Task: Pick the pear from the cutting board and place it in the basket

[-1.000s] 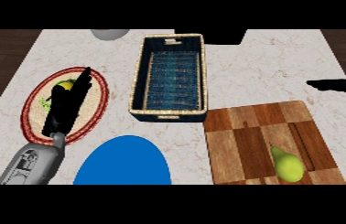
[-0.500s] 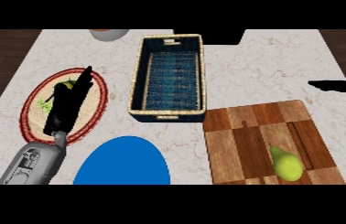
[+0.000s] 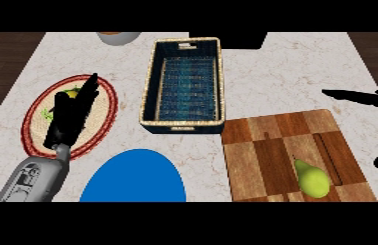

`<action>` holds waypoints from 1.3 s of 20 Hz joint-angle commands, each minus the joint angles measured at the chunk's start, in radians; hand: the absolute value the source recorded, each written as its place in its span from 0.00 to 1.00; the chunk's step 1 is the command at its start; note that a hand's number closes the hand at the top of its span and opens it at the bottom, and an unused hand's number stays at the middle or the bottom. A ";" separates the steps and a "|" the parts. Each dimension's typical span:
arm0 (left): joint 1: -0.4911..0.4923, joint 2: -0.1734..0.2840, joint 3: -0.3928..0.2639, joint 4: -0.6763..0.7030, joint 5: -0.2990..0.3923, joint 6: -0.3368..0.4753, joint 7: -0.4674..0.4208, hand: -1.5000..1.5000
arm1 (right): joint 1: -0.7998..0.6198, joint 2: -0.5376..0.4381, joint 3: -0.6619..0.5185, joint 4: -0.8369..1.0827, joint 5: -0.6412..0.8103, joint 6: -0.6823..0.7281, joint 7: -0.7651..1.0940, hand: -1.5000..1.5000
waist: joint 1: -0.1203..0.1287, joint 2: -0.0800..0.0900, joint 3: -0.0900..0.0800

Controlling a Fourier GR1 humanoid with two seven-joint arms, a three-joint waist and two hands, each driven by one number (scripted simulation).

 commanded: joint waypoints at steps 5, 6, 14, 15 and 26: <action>0.026 -0.014 0.017 0.015 -0.020 -0.011 -0.032 0.50 | 0.033 0.077 0.079 0.064 0.067 0.039 -0.163 0.00 | -0.011 -0.003 -0.001; 0.039 -0.029 0.007 -0.045 -0.034 0.025 -0.005 0.50 | 0.011 0.061 0.088 0.037 0.066 0.067 -0.144 0.00 | -0.008 -0.005 -0.001; 0.012 -0.014 0.056 0.039 -0.033 -0.038 -0.033 0.50 | 0.053 0.101 0.119 0.136 0.155 -0.052 -0.285 0.00 | -0.016 -0.003 -0.001; 0.002 0.006 0.067 0.037 -0.027 -0.063 -0.032 0.50 | 0.024 0.125 0.129 0.143 0.156 -0.042 -0.263 0.00 | -0.012 -0.003 -0.001; 0.038 -0.048 0.075 -0.011 -0.068 -0.045 -0.015 0.50 | 0.026 0.246 0.160 0.180 0.216 -0.100 -0.222 0.00 | -0.012 -0.004 -0.001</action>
